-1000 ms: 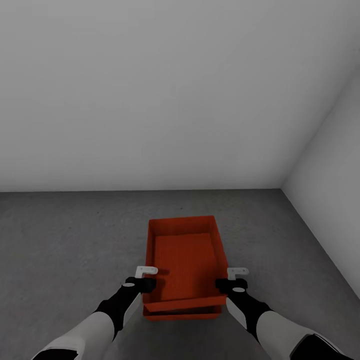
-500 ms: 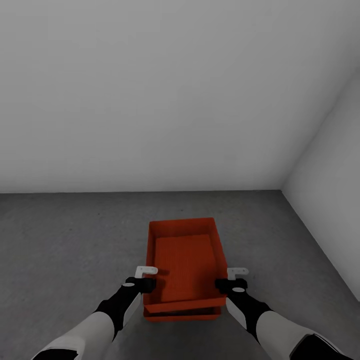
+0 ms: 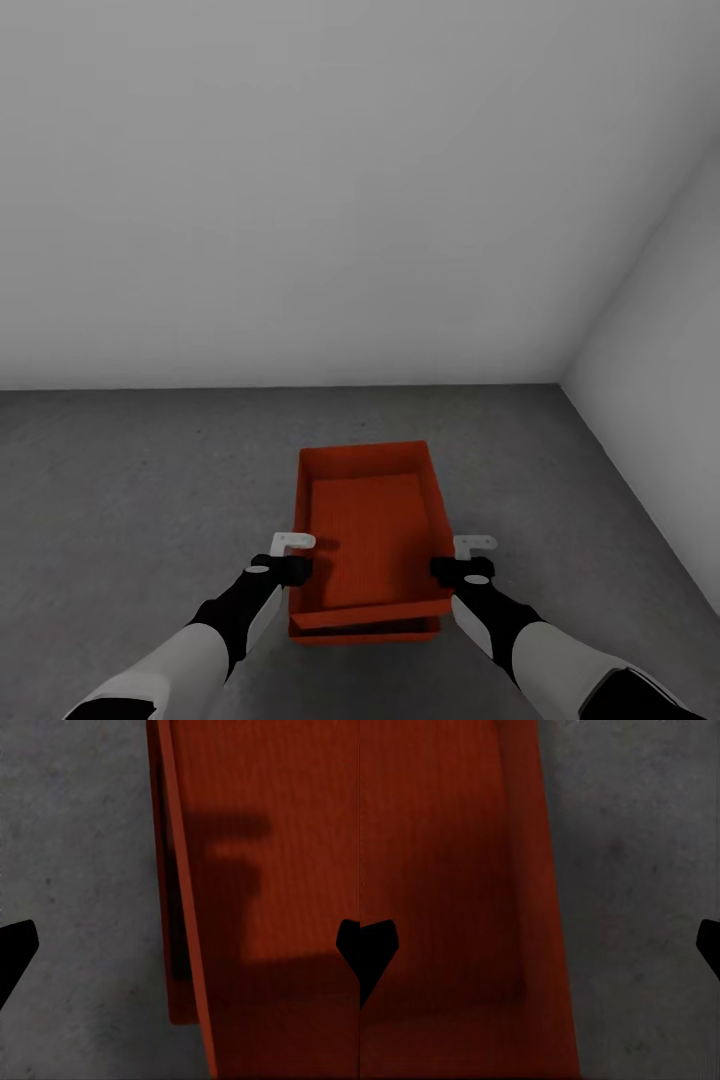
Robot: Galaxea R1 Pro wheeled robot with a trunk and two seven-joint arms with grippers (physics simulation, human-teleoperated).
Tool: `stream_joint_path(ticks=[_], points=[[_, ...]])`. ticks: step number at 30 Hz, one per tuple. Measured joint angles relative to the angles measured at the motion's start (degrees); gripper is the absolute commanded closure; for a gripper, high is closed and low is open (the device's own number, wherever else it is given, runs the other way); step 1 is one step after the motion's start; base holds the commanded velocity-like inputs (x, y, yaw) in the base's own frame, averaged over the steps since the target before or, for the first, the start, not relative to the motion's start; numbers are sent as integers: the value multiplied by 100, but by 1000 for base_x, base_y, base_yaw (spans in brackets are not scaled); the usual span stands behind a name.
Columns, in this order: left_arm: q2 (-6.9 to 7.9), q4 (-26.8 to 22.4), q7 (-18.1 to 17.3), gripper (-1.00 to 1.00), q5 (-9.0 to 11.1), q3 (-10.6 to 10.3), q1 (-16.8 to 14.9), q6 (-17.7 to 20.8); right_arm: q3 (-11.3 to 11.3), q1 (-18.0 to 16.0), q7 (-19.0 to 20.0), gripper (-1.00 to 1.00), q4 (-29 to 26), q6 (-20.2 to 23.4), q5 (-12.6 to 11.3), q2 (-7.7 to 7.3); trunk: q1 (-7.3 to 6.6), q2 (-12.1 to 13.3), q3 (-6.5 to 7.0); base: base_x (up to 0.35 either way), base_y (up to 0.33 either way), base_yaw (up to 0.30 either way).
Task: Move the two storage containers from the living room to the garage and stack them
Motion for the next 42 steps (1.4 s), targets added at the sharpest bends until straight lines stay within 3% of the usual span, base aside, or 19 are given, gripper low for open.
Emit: stream_joint_path(ticks=[29, 42], points=[[0, 0, 0, -100, -3, 0, 0, 1, -3, 0, -2, -100, 1, -1, 2, 0, -637, 1163, 521, 0, 0, 0], [0, -4, 0, -100, -6, 0, 0, -50, -26, 0, -10, -100, 1, -5, -15, 18, -638, 1165, 616, 0, 0, 0]])
